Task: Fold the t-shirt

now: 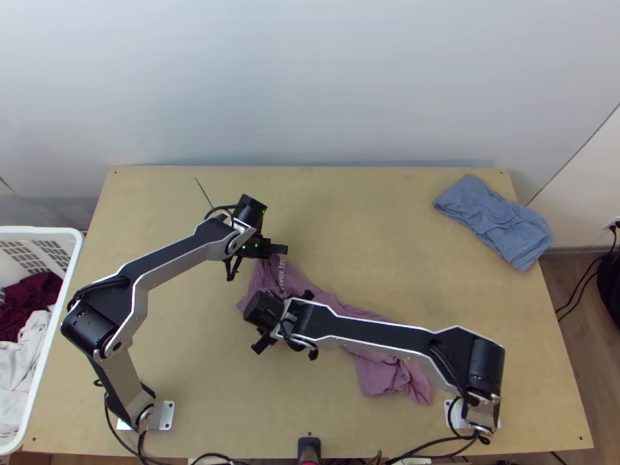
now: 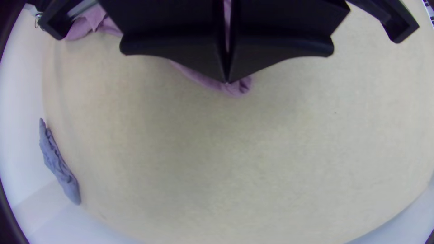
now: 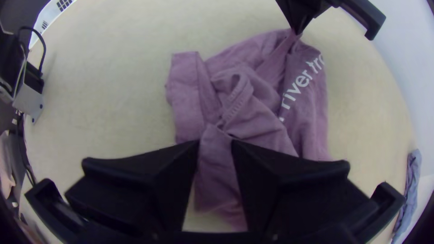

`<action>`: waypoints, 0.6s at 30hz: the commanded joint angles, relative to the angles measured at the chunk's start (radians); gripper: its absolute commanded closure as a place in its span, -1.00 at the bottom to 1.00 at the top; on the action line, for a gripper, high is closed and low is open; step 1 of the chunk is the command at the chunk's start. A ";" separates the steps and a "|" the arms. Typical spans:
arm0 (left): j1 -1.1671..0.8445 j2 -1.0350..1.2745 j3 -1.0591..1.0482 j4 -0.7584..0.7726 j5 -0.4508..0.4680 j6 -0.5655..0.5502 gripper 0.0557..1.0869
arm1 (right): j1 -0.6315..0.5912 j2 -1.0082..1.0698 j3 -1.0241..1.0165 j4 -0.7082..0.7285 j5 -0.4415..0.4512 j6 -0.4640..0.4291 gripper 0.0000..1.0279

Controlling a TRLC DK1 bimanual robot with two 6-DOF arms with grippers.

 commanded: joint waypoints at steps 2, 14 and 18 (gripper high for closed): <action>0.002 -0.003 0.001 -0.013 0.000 0.003 0.92 | 0.000 0.028 0.003 0.002 0.032 -0.013 0.94; 0.049 -0.055 0.050 -0.064 0.000 -0.001 0.92 | -0.116 -0.158 0.099 -0.114 0.072 -0.029 0.95; 0.075 -0.077 0.099 -0.101 0.000 -0.009 0.92 | -0.181 -0.213 0.178 -0.190 0.081 -0.049 0.95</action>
